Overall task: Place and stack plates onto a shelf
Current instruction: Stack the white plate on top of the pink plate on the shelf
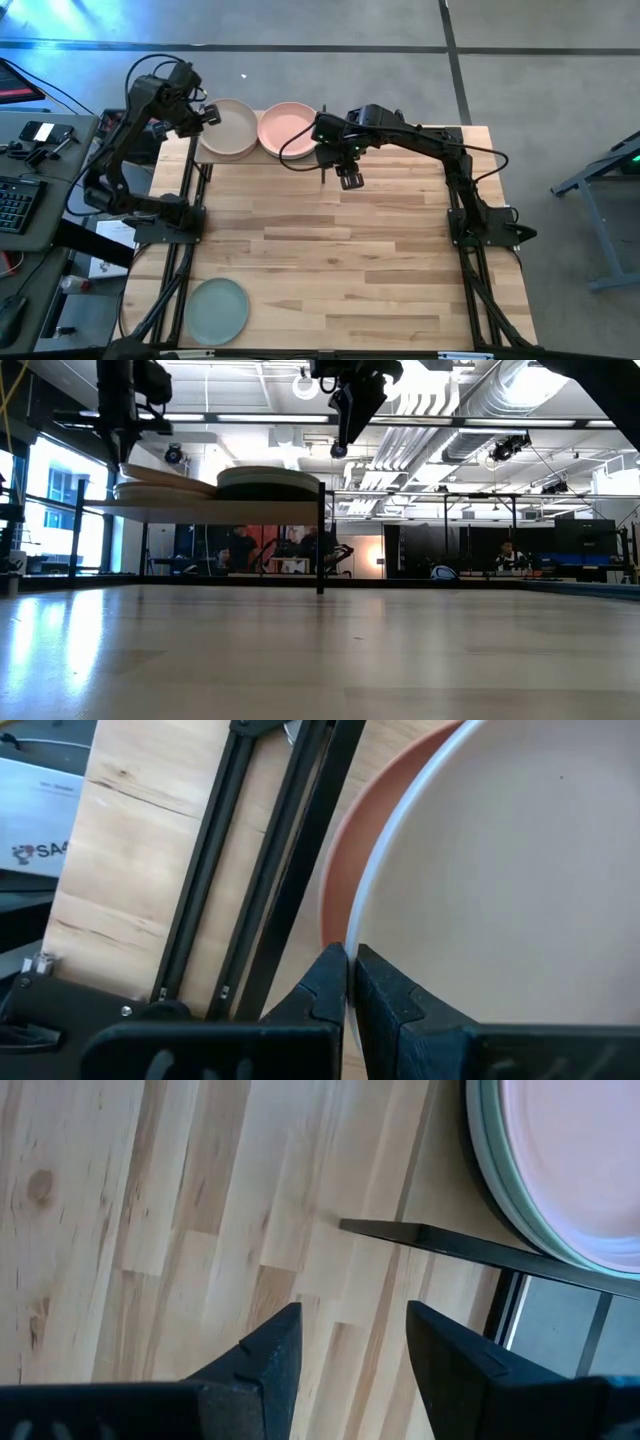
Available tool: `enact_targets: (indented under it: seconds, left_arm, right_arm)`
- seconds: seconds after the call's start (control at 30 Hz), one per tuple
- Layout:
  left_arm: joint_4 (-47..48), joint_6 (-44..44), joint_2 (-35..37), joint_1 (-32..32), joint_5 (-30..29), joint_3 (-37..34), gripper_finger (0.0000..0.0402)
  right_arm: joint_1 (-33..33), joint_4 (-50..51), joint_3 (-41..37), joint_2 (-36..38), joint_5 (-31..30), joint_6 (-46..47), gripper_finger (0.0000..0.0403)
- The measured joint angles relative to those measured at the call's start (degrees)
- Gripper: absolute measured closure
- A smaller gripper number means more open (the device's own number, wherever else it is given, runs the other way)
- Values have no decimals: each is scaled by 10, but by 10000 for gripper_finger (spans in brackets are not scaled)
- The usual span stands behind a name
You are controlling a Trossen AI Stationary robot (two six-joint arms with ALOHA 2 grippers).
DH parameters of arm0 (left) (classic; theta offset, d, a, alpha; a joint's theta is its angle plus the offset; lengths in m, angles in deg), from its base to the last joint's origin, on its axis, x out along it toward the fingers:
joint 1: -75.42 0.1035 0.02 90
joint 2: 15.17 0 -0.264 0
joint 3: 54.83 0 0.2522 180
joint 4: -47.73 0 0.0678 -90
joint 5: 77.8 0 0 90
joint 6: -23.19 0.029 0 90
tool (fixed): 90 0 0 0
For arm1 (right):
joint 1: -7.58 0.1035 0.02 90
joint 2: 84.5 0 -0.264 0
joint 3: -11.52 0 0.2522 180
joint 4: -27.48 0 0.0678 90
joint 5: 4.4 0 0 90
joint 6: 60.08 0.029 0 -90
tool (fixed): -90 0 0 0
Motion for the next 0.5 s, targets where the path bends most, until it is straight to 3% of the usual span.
enact_targets:
  seconds: [0.5]
  left_arm:
    - [-3,7,-7,-4,-14,0,384]
  right_arm:
    - [0,1,0,0,0,0,247]
